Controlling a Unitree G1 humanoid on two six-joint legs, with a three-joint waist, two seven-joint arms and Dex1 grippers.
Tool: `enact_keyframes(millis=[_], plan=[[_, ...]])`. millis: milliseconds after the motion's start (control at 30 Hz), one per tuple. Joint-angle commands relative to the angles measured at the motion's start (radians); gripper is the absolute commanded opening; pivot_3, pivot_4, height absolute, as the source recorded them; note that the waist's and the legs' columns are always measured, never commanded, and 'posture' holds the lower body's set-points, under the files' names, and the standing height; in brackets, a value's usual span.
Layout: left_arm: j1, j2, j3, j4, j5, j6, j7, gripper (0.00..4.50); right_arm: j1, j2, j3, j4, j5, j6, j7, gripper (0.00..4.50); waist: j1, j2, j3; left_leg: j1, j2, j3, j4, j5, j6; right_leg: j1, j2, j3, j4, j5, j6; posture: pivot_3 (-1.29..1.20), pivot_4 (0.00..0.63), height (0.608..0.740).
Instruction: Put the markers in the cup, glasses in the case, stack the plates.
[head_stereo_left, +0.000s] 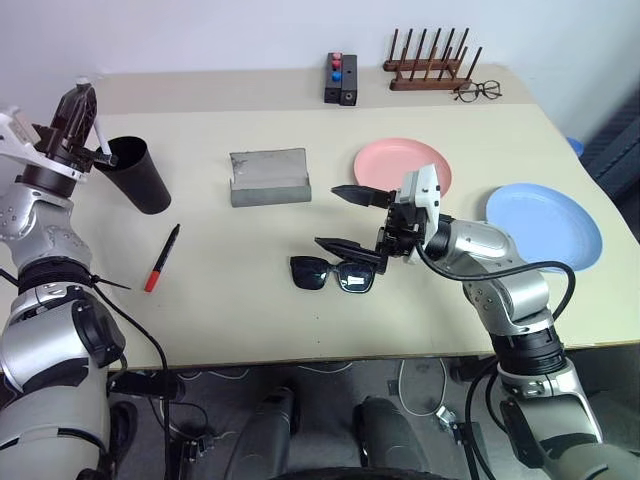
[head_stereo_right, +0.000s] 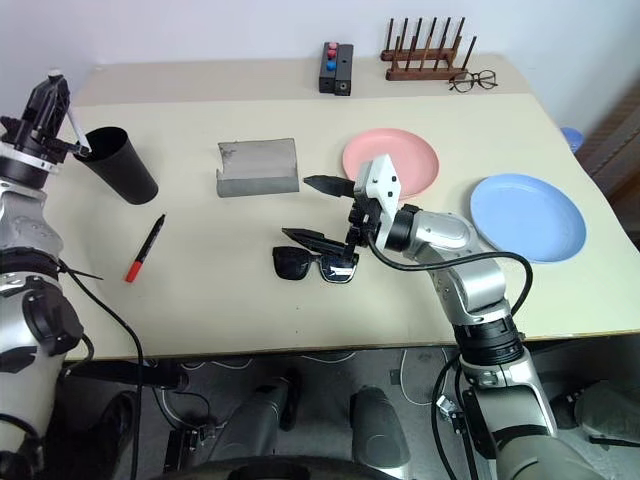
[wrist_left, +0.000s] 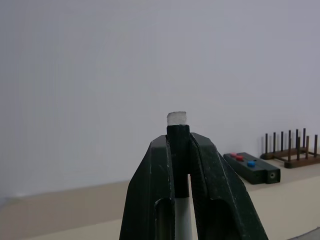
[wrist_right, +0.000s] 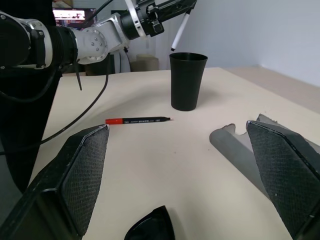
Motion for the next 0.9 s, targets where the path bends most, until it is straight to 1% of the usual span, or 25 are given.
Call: enact_keyframes(millis=[33, 300, 367, 467, 567, 633, 700, 767, 800, 833, 900], plan=[[-0.025, 0.016, 0.009, -0.005, -0.002, -0.033, -0.001, 0.02, -0.005, -0.012, -0.022, -0.043, 0.016, 0.0, -0.003, 4.5, 0.0, 0.0, 0.0, 0.0, 0.0, 0.0, 0.0, 0.0, 0.0, 0.0, 0.0, 0.0, 0.0, 0.0, 0.0, 0.0, 0.15, 0.74], [-0.045, 0.014, -0.001, 0.023, 0.011, -0.043, 0.025, 0.02, 0.015, -0.013, -0.019, -0.051, 0.014, -0.002, -0.006, 4.5, 0.0, 0.0, 0.0, 0.0, 0.0, 0.0, 0.0, 0.0, 0.0, 0.0, 0.0, 0.0, 0.0, 0.0, 0.0, 0.0, 0.15, 0.74], [-0.04, 0.005, -0.012, -0.003, 0.012, -0.034, 0.002, 0.02, 0.014, -0.013, -0.02, -0.05, 0.014, -0.001, -0.007, 4.5, 0.0, 0.0, 0.0, 0.0, 0.0, 0.0, 0.0, 0.0, 0.0, 0.0, 0.0, 0.0, 0.0, 0.0, 0.0, 0.0, 0.15, 0.74], [-0.024, 0.011, -0.016, -0.089, -0.02, 0.055, -0.028, 0.02, 0.013, -0.016, -0.022, -0.05, 0.014, 0.001, -0.008, 4.5, 0.0, 0.0, 0.0, 0.0, 0.0, 0.0, 0.001, 0.0, 0.0, 0.0, 0.0, 0.0, 0.001, 0.0, 0.0, 0.0, 0.15, 0.74], [0.049, 0.024, -0.023, -0.306, -0.083, 0.265, -0.051, 0.02, 0.016, -0.017, -0.023, -0.044, 0.01, -0.007, -0.009, 4.5, -0.002, 0.0, 0.0, 0.0, 0.0, 0.0, 0.001, 0.0, 0.0, 0.0, 0.001, 0.0, 0.001, 0.0, 0.0, 0.0, 0.15, 0.74], [0.153, 0.044, -0.025, -0.55, -0.164, 0.488, -0.036, 0.02, 0.013, -0.013, -0.024, -0.036, 0.01, -0.012, -0.01, 4.5, -0.009, 0.0, 0.0, 0.0, 0.0, 0.0, 0.0, 0.0, 0.0, 0.0, 0.001, 0.001, 0.001, 0.0, 0.0, 0.0, 0.15, 0.74], [0.256, 0.079, -0.029, -0.754, -0.217, 0.659, -0.015, 0.02, 0.008, -0.01, -0.024, -0.028, 0.01, -0.018, -0.008, 4.5, -0.018, 0.0, 0.0, 0.0, 0.001, 0.0, -0.001, 0.0, 0.0, 0.0, 0.001, 0.002, 0.001, 0.0, 0.0, 0.0, 0.15, 0.74], [0.393, 0.138, 0.012, -0.964, -0.317, 0.854, 0.006, 0.02, 0.004, -0.006, -0.022, -0.019, 0.01, -0.025, -0.004, 4.5, -0.027, 0.0, 0.0, 0.0, 0.002, 0.0, -0.001, 0.0, 0.0, -0.001, 0.002, 0.002, 0.002, 0.0, 0.0, 0.0, 0.15, 0.74], [0.464, 0.165, 0.043, -1.048, -0.35, 0.923, 0.019, 0.02, 0.003, -0.003, -0.02, -0.015, 0.01, -0.028, -0.001, 4.5, -0.027, 0.0, 0.0, 0.0, 0.002, 0.0, -0.001, 0.0, 0.0, -0.001, 0.002, 0.002, 0.002, 0.0, 0.0, 0.0, 0.15, 0.74], [0.511, 0.181, 0.066, -1.103, -0.373, 0.969, 0.034, 0.02, 0.002, -0.002, -0.019, -0.013, 0.01, -0.03, 0.002, 4.5, -0.028, 0.0, 0.0, 0.0, 0.002, 0.0, -0.001, 0.0, 0.0, -0.001, 0.001, 0.003, 0.002, 0.0, -0.001, 0.0, 0.15, 0.74], [0.674, 0.214, 0.159, -1.188, -0.395, 1.06, 0.043, 0.02, -0.004, 0.0, -0.016, -0.006, 0.011, -0.034, 0.009, 4.5, -0.026, 0.0, 0.0, 0.001, 0.003, 0.0, -0.002, 0.0, -0.001, -0.001, 0.001, 0.003, 0.002, 0.0, -0.001, 0.0, 0.15, 0.74]])
